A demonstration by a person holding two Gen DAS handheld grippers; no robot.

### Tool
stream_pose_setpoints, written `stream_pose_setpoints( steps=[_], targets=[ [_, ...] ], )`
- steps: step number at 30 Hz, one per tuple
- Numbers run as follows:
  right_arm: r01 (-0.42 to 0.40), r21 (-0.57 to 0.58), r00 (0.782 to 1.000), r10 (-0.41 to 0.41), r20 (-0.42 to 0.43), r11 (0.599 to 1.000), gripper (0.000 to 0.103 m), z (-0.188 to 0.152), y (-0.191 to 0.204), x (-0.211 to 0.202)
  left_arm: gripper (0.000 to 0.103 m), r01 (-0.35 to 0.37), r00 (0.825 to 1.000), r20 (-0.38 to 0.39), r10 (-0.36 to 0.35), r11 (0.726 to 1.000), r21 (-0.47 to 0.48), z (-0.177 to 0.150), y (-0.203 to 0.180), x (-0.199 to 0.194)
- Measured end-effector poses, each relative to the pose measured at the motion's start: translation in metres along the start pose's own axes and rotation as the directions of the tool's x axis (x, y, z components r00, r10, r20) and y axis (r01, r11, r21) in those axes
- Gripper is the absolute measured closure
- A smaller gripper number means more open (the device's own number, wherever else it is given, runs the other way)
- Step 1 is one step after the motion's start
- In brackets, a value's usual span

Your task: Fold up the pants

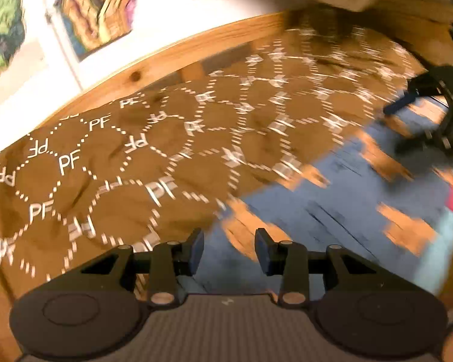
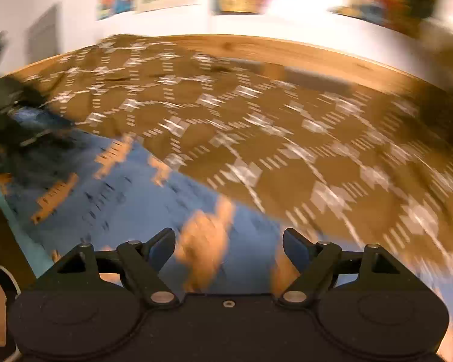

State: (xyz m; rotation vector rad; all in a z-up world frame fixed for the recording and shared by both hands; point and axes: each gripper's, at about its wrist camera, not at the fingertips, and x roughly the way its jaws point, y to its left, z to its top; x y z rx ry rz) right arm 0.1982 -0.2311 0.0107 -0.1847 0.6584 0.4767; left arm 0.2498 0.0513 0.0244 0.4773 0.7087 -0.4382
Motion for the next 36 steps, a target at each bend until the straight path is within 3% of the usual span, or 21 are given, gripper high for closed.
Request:
stream_pose_setpoints(
  steps=[4,5,7,8,10,11,12,14,20,22,23,25,27,28,29,33,36],
  targets=[
    [-0.133,-0.063,0.991,0.131,-0.035,0.989,0.038,0.041,0.002,0.052,0.061,0.084,0.993,-0.081,-0.085,0.996,-0.017,0.02,0.022,0.041],
    [-0.165,-0.068,0.985,0.162,-0.052,0.984,0.041,0.048,0.002,0.061,0.064,0.108,0.989,-0.099,-0.109,0.994,-0.014,0.02,0.023,0.047],
    [-0.223,-0.093,0.972,0.214,-0.102,0.97,0.046,0.058,0.007,0.082,0.08,0.128,0.984,-0.129,-0.127,0.992,0.001,0.02,0.023,0.057],
    [-0.234,-0.115,0.968,0.221,-0.12,0.965,0.052,0.061,0.01,0.09,0.097,0.133,0.981,-0.144,-0.131,0.991,0.004,0.02,0.022,0.061],
    [-0.243,-0.166,0.964,0.218,-0.153,0.956,0.071,0.063,0.017,0.1,0.1,0.133,0.979,-0.158,-0.13,0.991,0.008,0.018,0.019,0.066],
    [-0.244,-0.191,0.963,0.215,-0.163,0.951,0.089,0.062,0.02,0.103,0.101,0.129,0.98,-0.155,-0.124,0.991,0.021,0.017,0.016,0.065],
    [-0.246,-0.21,0.962,0.213,-0.169,0.946,0.095,0.063,0.022,0.103,0.101,0.11,0.984,-0.143,-0.103,0.993,0.039,0.016,0.014,0.063],
    [-0.25,-0.248,0.963,0.213,-0.167,0.936,0.1,0.064,0.027,0.099,0.102,0.073,0.99,-0.119,-0.07,0.997,0.028,0.018,0.014,0.058],
    [-0.163,-0.315,0.984,0.13,-0.123,0.935,0.101,0.062,0.039,0.097,0.102,-0.008,0.997,-0.079,0.012,0.999,0.043,0.023,0.009,0.06],
    [-0.147,-0.313,0.985,0.111,-0.13,0.938,0.1,0.057,0.041,0.102,0.101,-0.03,0.996,-0.08,0.036,0.997,0.074,0.019,0.004,0.066],
    [-0.136,-0.309,0.987,0.1,-0.128,0.941,0.099,0.056,0.042,0.104,0.095,-0.038,0.996,-0.081,0.044,0.996,0.083,0.017,0.001,0.068],
    [-0.116,-0.293,0.991,0.089,-0.104,0.949,0.088,0.056,0.039,0.097,0.086,-0.058,0.996,-0.059,0.064,0.994,0.093,0.014,-0.004,0.063],
    [-0.062,-0.262,0.997,0.046,-0.065,0.963,0.062,0.053,0.036,0.079,0.064,-0.094,0.995,-0.033,0.098,0.991,0.096,0.012,-0.009,0.054],
    [-0.043,-0.248,0.999,0.035,-0.035,0.968,0.056,0.049,0.035,0.065,0.059,-0.109,0.994,-0.015,0.111,0.99,0.092,0.011,-0.012,0.047],
    [-0.022,-0.226,1.0,0.021,-0.008,0.974,0.044,0.042,0.033,0.048,0.051,-0.109,0.994,0.005,0.109,0.99,0.085,0.011,-0.016,0.041],
    [0.093,-0.023,0.996,-0.093,0.016,0.995,0.025,0.001,0.026,-0.016,0.043,-0.085,0.996,0.011,0.084,0.995,0.056,0.014,-0.037,0.03],
    [0.24,0.163,0.97,-0.245,0.007,0.957,0.013,-0.036,0.015,-0.063,0.03,0.006,0.999,0.031,-0.008,0.998,0.057,0.032,-0.065,0.028]
  ],
)
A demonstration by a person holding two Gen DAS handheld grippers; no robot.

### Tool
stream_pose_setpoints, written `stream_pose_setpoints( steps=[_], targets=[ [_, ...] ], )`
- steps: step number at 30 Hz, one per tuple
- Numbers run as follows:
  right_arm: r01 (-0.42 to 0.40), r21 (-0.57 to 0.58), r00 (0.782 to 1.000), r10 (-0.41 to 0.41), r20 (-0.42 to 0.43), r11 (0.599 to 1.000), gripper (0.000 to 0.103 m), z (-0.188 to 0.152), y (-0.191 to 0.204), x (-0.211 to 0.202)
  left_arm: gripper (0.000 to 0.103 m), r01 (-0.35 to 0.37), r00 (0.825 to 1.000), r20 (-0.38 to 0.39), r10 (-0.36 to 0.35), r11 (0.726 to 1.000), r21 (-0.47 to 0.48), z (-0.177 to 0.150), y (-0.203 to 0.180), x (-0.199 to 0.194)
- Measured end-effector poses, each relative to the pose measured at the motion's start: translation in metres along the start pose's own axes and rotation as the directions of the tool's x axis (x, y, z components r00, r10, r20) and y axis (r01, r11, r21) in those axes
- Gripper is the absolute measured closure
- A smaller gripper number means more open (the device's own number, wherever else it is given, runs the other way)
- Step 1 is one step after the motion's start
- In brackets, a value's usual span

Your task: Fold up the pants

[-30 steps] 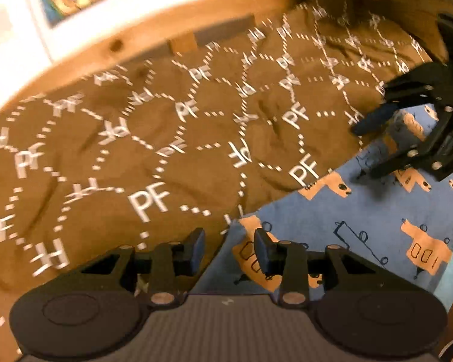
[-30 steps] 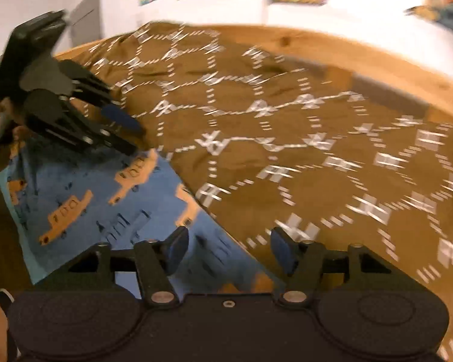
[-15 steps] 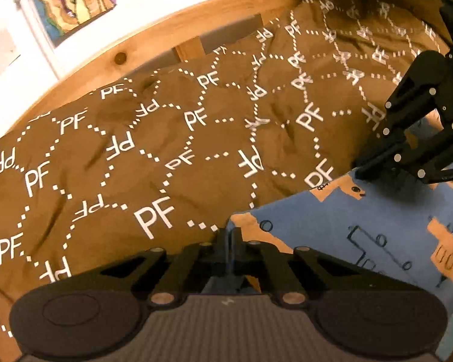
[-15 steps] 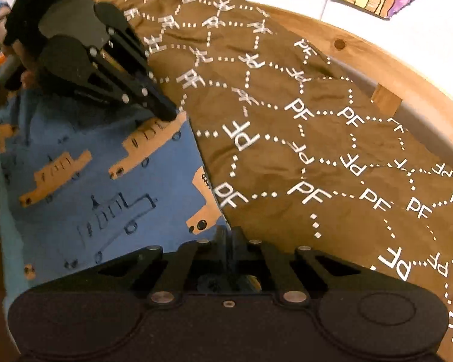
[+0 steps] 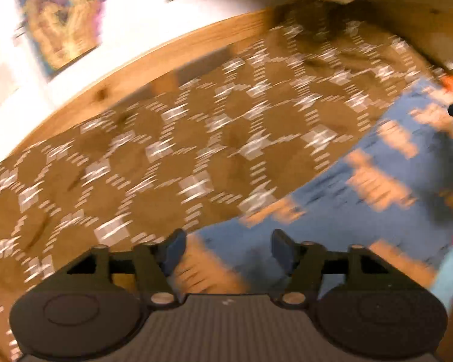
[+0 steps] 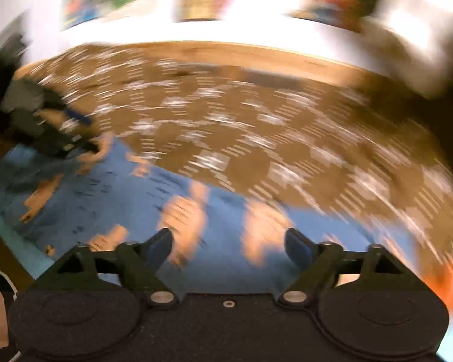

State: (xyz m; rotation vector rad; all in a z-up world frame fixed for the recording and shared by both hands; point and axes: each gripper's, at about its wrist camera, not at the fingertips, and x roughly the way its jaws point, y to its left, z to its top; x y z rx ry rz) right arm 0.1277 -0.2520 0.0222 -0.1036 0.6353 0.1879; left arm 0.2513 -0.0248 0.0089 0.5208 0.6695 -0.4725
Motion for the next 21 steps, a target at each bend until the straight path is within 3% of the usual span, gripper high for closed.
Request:
stream_pose_setpoints(
  steps=[2,5,10,13,15,17,19,20,21],
  targets=[
    [0.085,0.115,0.996,-0.087,0.011,0.99,0.011,-0.018,-0.02,-0.025,0.029,0.063,0.998,0.029,-0.064,0.998,0.028,0.023,-0.023,0.002],
    [0.139,0.268,0.99,-0.144,-0.001,0.953,0.011,-0.036,-0.053,-0.045,0.028,0.176,0.982,0.05,-0.18,0.982,0.068,0.06,-0.061,0.01],
    [0.181,0.359,0.98,-0.199,0.014,0.916,0.013,-0.06,-0.093,-0.055,0.029,0.272,0.947,0.1,-0.307,0.926,0.262,0.114,-0.133,0.029],
    [0.157,0.414,0.983,-0.183,0.023,0.897,0.024,-0.069,-0.115,-0.055,0.034,0.333,0.922,0.093,-0.376,0.891,0.307,0.142,-0.163,0.052],
    [0.15,0.439,0.985,-0.175,0.016,0.886,0.042,-0.074,-0.129,-0.055,0.045,0.374,0.91,0.056,-0.411,0.871,0.317,0.157,-0.177,0.07],
    [0.136,0.437,0.987,-0.159,0.016,0.889,0.048,-0.077,-0.137,-0.057,0.045,0.419,0.894,0.022,-0.447,0.854,0.308,0.166,-0.185,0.084],
    [0.111,0.425,0.991,-0.13,0.017,0.898,0.049,-0.08,-0.139,-0.059,0.045,0.474,0.868,-0.001,-0.497,0.828,0.298,0.172,-0.188,0.094],
    [0.1,0.425,0.993,-0.119,0.018,0.899,0.049,-0.08,-0.14,-0.058,0.049,0.497,0.856,-0.012,-0.517,0.816,0.295,0.173,-0.189,0.098],
    [0.082,0.436,0.995,-0.101,0.022,0.896,0.052,-0.08,-0.141,-0.057,0.059,0.515,0.847,-0.026,-0.532,0.806,0.294,0.175,-0.19,0.102]
  ],
)
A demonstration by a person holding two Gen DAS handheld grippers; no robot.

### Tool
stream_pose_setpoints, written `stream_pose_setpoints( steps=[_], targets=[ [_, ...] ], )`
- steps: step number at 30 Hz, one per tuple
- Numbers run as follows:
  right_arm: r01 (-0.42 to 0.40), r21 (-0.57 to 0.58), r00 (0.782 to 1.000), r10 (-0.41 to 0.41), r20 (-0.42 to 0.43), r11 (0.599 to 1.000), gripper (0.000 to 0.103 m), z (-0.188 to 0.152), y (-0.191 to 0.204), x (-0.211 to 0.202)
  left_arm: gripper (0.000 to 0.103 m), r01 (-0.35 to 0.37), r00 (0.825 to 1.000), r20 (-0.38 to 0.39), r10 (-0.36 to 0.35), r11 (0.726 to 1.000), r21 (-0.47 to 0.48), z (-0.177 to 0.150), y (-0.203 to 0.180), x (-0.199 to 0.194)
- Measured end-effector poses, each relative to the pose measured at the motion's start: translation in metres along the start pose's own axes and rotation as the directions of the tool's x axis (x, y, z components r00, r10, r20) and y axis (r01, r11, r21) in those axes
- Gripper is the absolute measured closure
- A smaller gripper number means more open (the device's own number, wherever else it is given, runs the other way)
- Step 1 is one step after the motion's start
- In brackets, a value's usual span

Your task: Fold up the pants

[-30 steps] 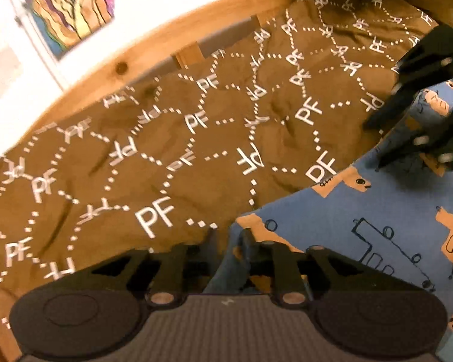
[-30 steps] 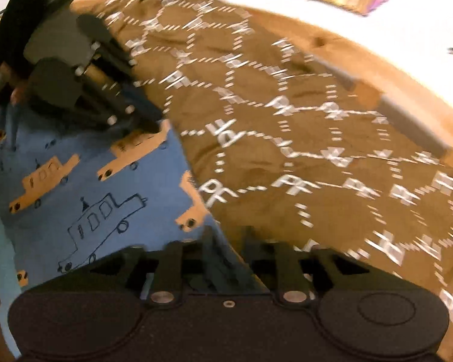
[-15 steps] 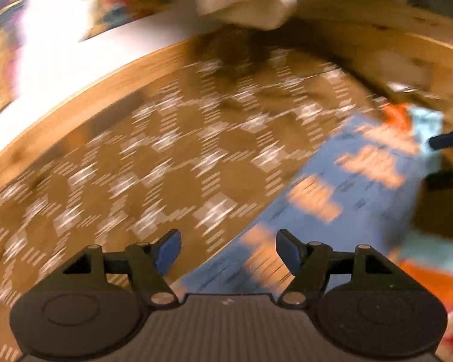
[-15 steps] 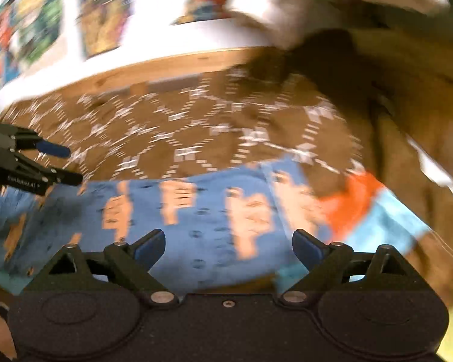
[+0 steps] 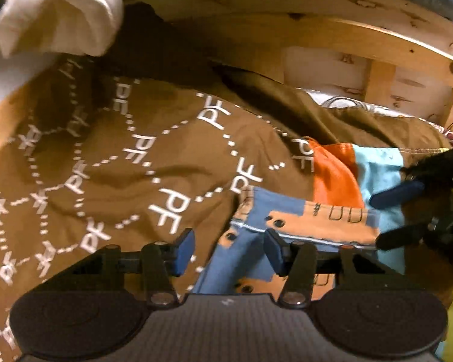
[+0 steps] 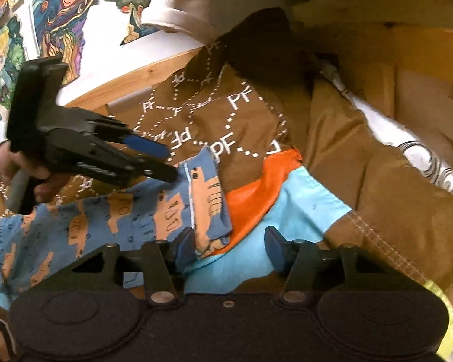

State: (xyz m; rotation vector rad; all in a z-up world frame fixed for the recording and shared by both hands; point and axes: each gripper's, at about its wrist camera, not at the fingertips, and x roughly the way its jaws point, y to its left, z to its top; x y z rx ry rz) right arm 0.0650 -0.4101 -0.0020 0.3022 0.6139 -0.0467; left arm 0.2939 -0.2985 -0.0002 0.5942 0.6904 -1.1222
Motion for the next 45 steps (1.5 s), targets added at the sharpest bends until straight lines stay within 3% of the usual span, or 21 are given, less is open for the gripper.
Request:
stream_pose_setpoints(
  steps=[2,3,6,10,14,17,21,25,37,40,45],
  targets=[
    [-0.037,0.02,0.999,0.038,-0.012,0.999,0.054,0.0,-0.001,0.0,0.077,0.01,1.0,-0.023,-0.01,1.0,0.005,0.001,-0.001,0.009],
    [-0.046,0.019,0.999,0.046,-0.016,0.999,0.054,0.001,0.002,0.002,0.08,0.008,0.999,-0.036,-0.008,1.0,0.019,0.002,-0.002,0.013],
    [-0.019,0.019,0.999,0.02,-0.048,1.0,0.054,-0.001,0.005,0.006,0.081,-0.028,0.998,-0.046,0.032,0.996,0.085,-0.001,-0.011,0.021],
    [-0.081,0.198,0.995,0.092,-0.049,0.977,0.055,0.0,-0.006,0.012,0.081,-0.04,0.998,-0.041,0.042,0.998,0.053,-0.003,-0.011,0.027],
    [-0.116,0.352,0.99,0.135,-0.03,0.929,0.08,-0.004,-0.019,0.015,0.081,-0.045,0.998,-0.044,0.047,0.998,0.052,-0.004,-0.012,0.028],
    [-0.13,0.425,0.99,0.142,0.004,0.896,0.084,-0.005,-0.026,0.012,0.081,-0.046,0.998,-0.05,0.048,0.998,0.032,-0.003,-0.012,0.028],
    [-0.058,0.322,0.998,0.061,0.0,0.945,0.08,-0.004,-0.009,0.005,0.081,-0.055,0.997,-0.056,0.058,0.998,0.04,0.0,-0.013,0.029],
    [0.066,0.103,0.994,-0.074,0.076,0.993,0.074,-0.002,0.016,-0.007,0.081,-0.059,0.997,-0.055,0.06,0.998,0.028,0.0,-0.013,0.03],
    [-0.039,0.186,0.999,0.034,0.026,0.982,0.076,0.002,-0.001,0.012,0.08,-0.043,0.998,-0.042,0.042,0.999,-0.005,-0.002,-0.009,0.029],
    [-0.033,0.171,0.999,0.029,0.027,0.985,0.079,0.002,0.001,0.011,0.081,-0.044,0.998,-0.043,0.044,0.999,-0.01,-0.002,-0.008,0.029],
    [0.035,0.052,0.998,-0.038,0.044,0.998,0.09,0.0,0.018,0.01,0.08,-0.042,0.998,-0.05,0.039,0.998,-0.045,0.001,-0.006,0.027]
  ],
)
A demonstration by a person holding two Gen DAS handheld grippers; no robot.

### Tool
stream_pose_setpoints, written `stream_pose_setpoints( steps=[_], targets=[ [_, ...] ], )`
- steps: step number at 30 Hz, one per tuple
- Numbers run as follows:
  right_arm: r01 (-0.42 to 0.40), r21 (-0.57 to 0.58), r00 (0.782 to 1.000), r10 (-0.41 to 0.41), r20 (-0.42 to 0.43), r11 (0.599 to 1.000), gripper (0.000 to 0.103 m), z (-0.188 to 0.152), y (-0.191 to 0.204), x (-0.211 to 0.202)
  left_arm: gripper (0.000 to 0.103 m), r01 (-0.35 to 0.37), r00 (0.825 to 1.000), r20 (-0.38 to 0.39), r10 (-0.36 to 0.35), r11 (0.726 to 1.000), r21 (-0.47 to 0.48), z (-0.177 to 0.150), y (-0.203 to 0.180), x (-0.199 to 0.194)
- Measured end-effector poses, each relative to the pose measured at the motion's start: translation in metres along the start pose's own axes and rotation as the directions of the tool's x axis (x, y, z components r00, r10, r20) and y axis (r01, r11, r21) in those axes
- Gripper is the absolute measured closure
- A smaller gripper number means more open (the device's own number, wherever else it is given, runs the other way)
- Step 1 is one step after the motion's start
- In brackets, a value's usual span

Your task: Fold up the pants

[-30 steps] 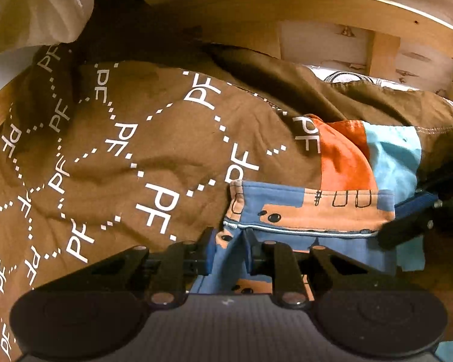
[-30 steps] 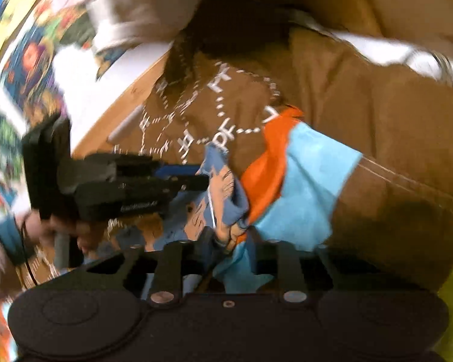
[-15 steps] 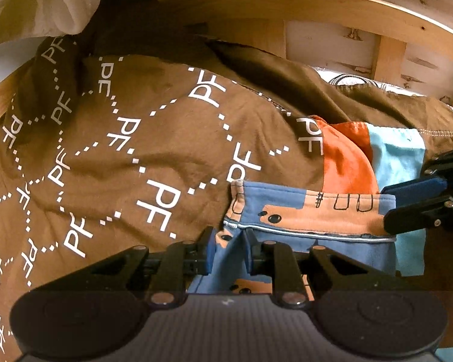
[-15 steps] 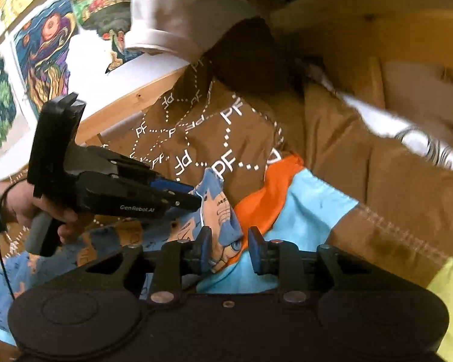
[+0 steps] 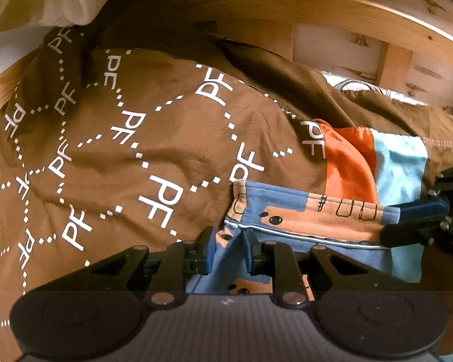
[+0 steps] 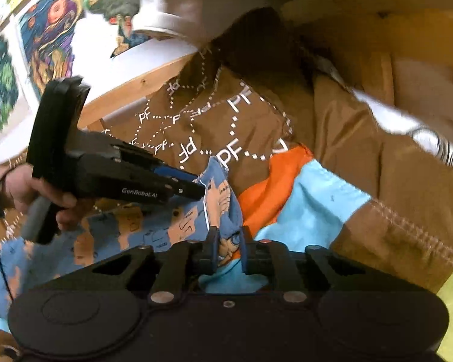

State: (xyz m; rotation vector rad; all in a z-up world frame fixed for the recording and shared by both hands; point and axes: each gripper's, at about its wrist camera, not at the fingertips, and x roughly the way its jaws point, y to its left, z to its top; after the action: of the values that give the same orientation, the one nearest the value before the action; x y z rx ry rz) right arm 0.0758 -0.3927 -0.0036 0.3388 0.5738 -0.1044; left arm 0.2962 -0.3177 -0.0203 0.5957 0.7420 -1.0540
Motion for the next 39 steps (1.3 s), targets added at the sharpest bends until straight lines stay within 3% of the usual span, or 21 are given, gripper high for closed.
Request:
stream_pose_setpoints(
  steps=[2,5,6,10,14,18,21,24,27,33,37,38,39],
  targets=[
    [0.035,-0.078,0.999,-0.032,0.029,0.996,0.091,-0.002,0.01,-0.002,0.075,0.011,1.0,0.004,-0.011,0.999,-0.046,0.0,0.006,-0.005],
    [0.11,-0.225,0.993,-0.098,0.063,0.968,0.091,-0.01,0.032,-0.003,0.051,0.037,0.999,0.03,-0.032,0.986,-0.162,-0.001,0.017,-0.021],
    [0.138,-0.276,0.99,-0.121,0.077,0.951,0.091,-0.013,0.039,-0.004,0.048,0.049,0.998,0.047,-0.04,0.979,-0.2,-0.002,0.021,-0.027],
    [0.206,-0.412,0.978,-0.167,0.128,0.888,0.091,-0.025,0.062,-0.005,0.048,0.087,0.995,0.082,-0.063,0.938,-0.337,-0.004,0.03,-0.051],
    [0.256,-0.507,0.966,-0.21,0.148,0.823,0.091,-0.034,0.075,-0.001,0.048,0.071,0.997,0.022,-0.068,0.904,-0.421,0.004,0.027,-0.052],
    [0.271,-0.542,0.963,-0.227,0.148,0.795,0.087,-0.038,0.079,0.004,0.048,0.173,0.984,0.051,-0.17,0.855,-0.489,0.012,0.022,-0.042],
    [0.252,-0.529,0.968,-0.204,0.15,0.81,0.073,-0.036,0.075,0.003,0.048,0.193,0.98,0.051,-0.194,0.852,-0.487,0.018,0.013,-0.034],
    [0.227,-0.507,0.972,-0.163,0.169,0.832,0.069,-0.029,0.067,0.001,0.048,0.177,0.982,0.027,-0.186,0.867,-0.465,0.023,0.005,-0.026],
    [0.176,-0.448,0.981,-0.116,0.159,0.877,0.067,-0.016,0.056,0.004,0.048,0.158,0.984,0.007,-0.176,0.867,-0.472,0.024,0.005,-0.018],
    [0.071,-0.347,0.997,-0.061,0.042,0.935,0.065,-0.009,0.04,0.015,0.048,0.145,0.986,0.003,-0.167,0.844,-0.516,0.014,0.019,-0.011],
    [0.019,-0.214,1.0,-0.017,0.01,0.977,0.065,-0.002,0.026,0.016,0.048,0.143,0.986,0.002,-0.169,0.827,-0.543,0.009,0.026,-0.008],
    [0.011,-0.183,1.0,-0.01,0.005,0.983,0.069,-0.001,0.022,0.016,0.048,0.144,0.985,0.004,-0.17,0.824,-0.548,0.008,0.027,-0.007],
    [0.01,-0.164,1.0,-0.009,0.003,0.986,0.084,-0.001,0.019,0.016,0.048,0.149,0.985,0.008,-0.173,0.82,-0.553,0.006,0.03,-0.011]
  ],
)
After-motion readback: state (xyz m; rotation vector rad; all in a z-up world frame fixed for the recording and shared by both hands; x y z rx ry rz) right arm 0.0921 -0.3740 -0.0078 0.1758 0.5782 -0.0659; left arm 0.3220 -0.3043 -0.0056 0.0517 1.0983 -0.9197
